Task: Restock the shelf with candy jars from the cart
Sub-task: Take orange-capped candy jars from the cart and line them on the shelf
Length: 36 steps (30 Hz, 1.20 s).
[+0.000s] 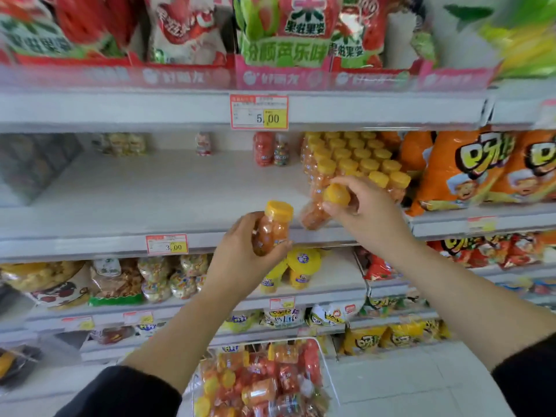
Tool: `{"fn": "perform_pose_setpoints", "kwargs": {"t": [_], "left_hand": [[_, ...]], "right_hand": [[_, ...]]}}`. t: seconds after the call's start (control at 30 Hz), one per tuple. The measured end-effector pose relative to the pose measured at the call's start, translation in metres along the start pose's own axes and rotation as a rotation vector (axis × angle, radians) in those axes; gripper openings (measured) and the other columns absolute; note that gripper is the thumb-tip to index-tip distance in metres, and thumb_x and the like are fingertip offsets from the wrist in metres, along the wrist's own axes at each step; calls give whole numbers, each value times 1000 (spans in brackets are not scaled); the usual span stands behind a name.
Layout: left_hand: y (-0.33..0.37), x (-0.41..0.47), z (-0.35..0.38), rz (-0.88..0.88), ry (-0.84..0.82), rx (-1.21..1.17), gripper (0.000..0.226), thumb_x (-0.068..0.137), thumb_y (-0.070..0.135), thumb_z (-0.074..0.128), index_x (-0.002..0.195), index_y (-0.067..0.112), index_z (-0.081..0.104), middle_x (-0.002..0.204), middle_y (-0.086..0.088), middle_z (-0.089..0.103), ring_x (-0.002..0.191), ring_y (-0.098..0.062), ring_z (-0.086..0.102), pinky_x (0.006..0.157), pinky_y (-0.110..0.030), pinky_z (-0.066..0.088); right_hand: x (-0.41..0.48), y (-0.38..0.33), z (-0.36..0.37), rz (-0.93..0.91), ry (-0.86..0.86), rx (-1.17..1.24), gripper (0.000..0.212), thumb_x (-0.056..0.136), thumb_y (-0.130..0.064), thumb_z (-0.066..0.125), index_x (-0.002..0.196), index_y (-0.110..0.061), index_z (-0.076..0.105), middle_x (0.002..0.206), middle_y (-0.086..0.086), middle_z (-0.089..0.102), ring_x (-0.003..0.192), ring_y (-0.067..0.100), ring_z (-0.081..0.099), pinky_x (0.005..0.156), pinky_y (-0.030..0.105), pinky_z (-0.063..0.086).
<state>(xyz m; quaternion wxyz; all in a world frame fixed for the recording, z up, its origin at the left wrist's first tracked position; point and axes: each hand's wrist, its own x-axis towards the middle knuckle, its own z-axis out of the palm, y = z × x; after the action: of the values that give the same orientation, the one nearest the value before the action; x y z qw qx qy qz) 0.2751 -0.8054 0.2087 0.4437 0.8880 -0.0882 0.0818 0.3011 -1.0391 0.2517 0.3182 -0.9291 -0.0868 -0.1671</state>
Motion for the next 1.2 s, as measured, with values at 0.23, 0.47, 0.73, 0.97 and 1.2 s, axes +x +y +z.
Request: {"fn": "perform_pose_setpoints", "kwargs": {"t": [0.23,0.47,0.73,0.97,1.2], "left_hand": [[4,10,-2,28,5,-16,43,80,52,73,115,34,55,98,15,63,85,1,61,71,-19,49],[1,20,-7,8,19,-22,47,80,54,72,119,32,56,103,13,64,88,1,61,73,-20,51],[-1,21,-3,2,5,7,53,79,59,70,121,33,52,106,15,61,89,0,61,76,-24,55],[-5,21,-4,-5,2,16,50,79,57,71,119,36,51,106,17,61,89,3,60,74,-20,52],[-8,22,-3,-15,-2,28,51,79,57,71,119,34,52,105,17,61,89,3,60,78,-26,56]], "right_hand": [[47,13,17,-26,119,-460,46,83,-57,66,122,-33,61,121,-2,65,112,30,51,86,40,37],[60,26,31,-39,85,-691,48,84,-62,61,124,-36,61,116,-2,66,112,27,47,83,39,29],[67,36,38,3,100,-739,48,85,-60,60,124,-32,63,119,0,62,112,28,45,84,41,30],[37,51,44,-193,235,-589,43,81,-39,74,120,-24,65,117,0,58,103,27,50,80,40,37],[3,68,76,-178,-27,-595,46,92,-47,43,130,-26,59,118,-2,55,107,27,49,81,40,42]]}}
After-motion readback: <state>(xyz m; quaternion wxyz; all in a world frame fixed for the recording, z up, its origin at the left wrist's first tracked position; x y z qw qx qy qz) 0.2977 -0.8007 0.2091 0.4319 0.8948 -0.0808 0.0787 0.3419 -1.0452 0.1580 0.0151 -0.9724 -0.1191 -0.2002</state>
